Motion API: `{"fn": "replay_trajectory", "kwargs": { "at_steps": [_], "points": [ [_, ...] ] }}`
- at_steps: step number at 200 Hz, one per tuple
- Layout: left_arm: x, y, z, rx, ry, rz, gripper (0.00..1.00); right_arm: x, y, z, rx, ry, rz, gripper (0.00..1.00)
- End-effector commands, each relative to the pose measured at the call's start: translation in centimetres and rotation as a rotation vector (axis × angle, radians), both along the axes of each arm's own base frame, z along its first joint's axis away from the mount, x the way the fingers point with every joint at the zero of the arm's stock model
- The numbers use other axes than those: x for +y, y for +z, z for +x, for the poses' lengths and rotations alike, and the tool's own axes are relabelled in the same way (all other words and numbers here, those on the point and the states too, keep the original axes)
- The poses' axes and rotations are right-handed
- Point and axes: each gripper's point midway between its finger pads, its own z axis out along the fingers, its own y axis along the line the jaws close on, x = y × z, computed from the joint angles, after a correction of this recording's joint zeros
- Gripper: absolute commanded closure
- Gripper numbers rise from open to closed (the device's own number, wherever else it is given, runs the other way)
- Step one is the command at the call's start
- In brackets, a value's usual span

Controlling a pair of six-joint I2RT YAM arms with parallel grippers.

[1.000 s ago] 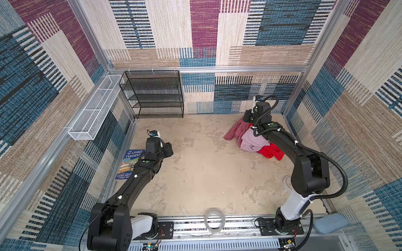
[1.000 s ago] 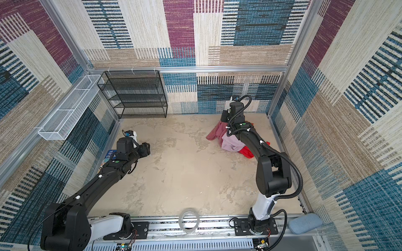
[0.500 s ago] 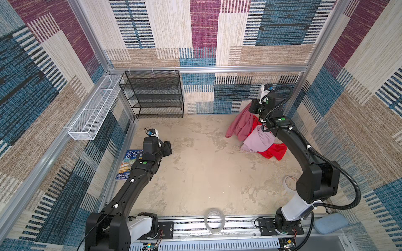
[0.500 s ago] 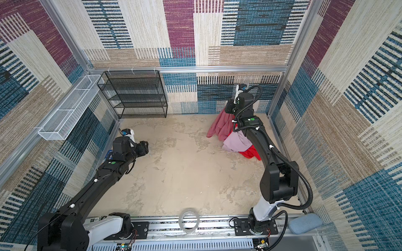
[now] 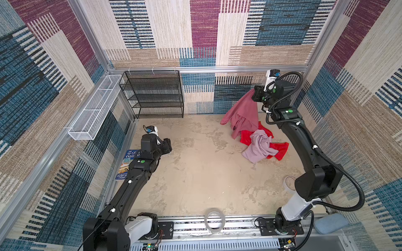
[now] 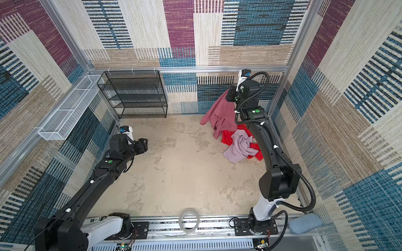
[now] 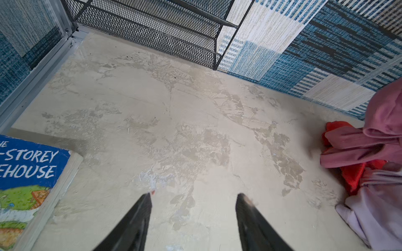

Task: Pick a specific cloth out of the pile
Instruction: 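Carry the dark pink shirt with the right gripper toward the left gripper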

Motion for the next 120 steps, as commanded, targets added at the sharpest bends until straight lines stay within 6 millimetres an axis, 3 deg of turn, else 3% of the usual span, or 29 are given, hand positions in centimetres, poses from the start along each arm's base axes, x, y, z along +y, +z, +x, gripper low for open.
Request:
{"fn": "replay_trajectory", "kwargs": {
  "at_steps": [1,61,120],
  "points": [
    [0.0,0.3,-0.2,0.002,-0.003,0.001,0.35,0.3,1.6,0.0,-0.040,0.021,0.001,1.00],
    [-0.1,0.9,-0.9,-0.003,-0.004,-0.017,0.35,0.6,3.1,-0.4,-0.069,0.043,0.001,1.00],
    [-0.4,3.0,-2.0,-0.034,-0.018,-0.048,0.35,0.9,5.0,-1.1,-0.109,0.065,0.005,1.00]
  ]
}}
